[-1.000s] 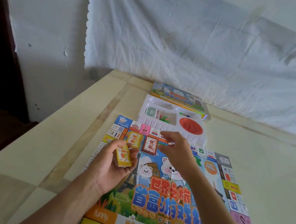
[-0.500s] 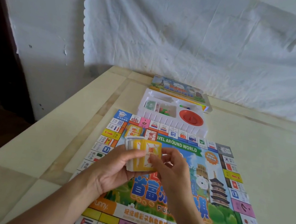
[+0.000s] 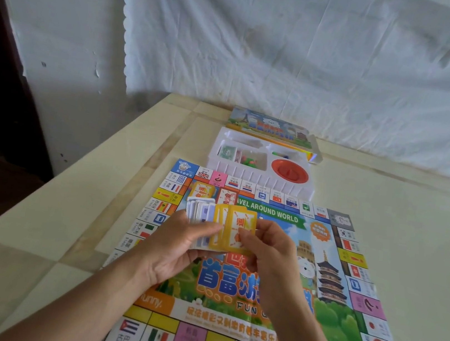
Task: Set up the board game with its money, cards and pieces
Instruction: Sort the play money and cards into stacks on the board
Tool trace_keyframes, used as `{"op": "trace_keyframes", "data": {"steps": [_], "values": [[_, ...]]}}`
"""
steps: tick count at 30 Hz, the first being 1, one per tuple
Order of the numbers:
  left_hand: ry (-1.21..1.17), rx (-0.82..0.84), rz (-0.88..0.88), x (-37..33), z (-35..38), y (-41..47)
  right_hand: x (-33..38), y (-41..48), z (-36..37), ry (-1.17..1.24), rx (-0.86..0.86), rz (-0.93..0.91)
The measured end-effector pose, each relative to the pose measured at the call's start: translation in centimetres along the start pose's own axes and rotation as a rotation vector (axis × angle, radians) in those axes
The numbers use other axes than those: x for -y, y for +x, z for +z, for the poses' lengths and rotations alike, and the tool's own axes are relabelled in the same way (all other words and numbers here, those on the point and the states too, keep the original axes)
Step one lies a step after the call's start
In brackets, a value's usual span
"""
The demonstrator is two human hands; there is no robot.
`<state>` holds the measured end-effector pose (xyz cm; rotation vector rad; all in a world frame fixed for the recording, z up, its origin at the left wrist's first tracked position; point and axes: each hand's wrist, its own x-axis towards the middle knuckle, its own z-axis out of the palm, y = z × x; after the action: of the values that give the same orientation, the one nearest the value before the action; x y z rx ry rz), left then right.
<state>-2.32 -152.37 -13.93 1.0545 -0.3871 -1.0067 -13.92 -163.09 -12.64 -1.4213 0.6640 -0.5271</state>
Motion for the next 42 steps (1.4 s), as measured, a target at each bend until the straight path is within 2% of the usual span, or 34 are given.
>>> {"op": "trace_keyframes", "data": {"steps": [4, 9, 12, 14, 16, 18, 20, 22, 26, 28, 29, 32, 34, 36, 39, 41, 42], "values": [[0.045, -0.078, 0.051, 0.2, 0.3, 0.0, -0.1, -0.2, 0.3, -0.036, 0.04, -0.012], [0.037, -0.061, 0.039, 0.2, 0.6, -0.3, -0.3, -0.2, 0.4, -0.052, 0.01, -0.024], [0.07, -0.098, 0.036, 0.2, 0.9, -0.2, -0.2, -0.2, 0.5, -0.06, 0.013, -0.035], [0.071, -0.124, 0.056, 0.0, 0.8, -0.1, 0.1, -0.1, 0.4, -0.136, -0.044, -0.087], [0.09, -0.201, 0.103, -0.2, 0.5, 0.1, 0.6, 0.2, -0.3, -0.46, -0.16, -0.236], [0.125, -0.315, 0.139, -0.2, 0.3, 0.4, 0.7, 0.1, -0.7, -0.962, -0.201, -0.383], [0.17, -0.373, 0.159, 0.1, 0.2, 0.6, 0.5, -0.3, -0.4, -1.306, -0.084, -0.38], [0.211, -0.377, 0.154, 0.3, 0.1, 0.7, -0.1, -0.7, 0.3, -1.418, 0.054, -0.294], [0.101, -0.329, 0.086, 0.2, -0.1, 0.8, -0.4, -0.4, 0.5, -1.395, 0.057, -0.292], [0.056, -0.315, 0.054, 0.2, -0.2, 0.8, -0.6, 0.0, 0.4, -1.3, 0.083, -0.247], [0.04, -0.3, 0.04, 0.1, -0.2, 0.8, -0.6, 0.2, 0.4, -1.146, 0.074, -0.194], [-0.031, -0.237, 0.015, 0.1, -0.4, 0.6, 0.1, -0.2, 0.9, -0.426, 0.089, -0.001], [-0.061, -0.181, -0.011, 0.3, -0.5, 0.4, 0.1, -0.6, 1.2, -0.176, 0.154, 0.036], [-0.052, -0.137, -0.027, 0.4, -0.4, 0.3, -0.2, -0.9, 1.7, -0.112, 0.2, 0.028], [-0.004, -0.165, 0.0, 0.3, -0.3, 0.2, -0.4, -0.8, 2.0, -0.125, 0.228, 0.002], [0.02, -0.2, 0.03, 0.1, -0.3, 0.3, -0.4, -0.6, 1.5, -0.252, 0.171, -0.135], [0.037, -0.22, 0.042, 0.0, -0.3, 0.3, -0.4, -0.4, 1.1, -0.412, 0.121, -0.271]]}}
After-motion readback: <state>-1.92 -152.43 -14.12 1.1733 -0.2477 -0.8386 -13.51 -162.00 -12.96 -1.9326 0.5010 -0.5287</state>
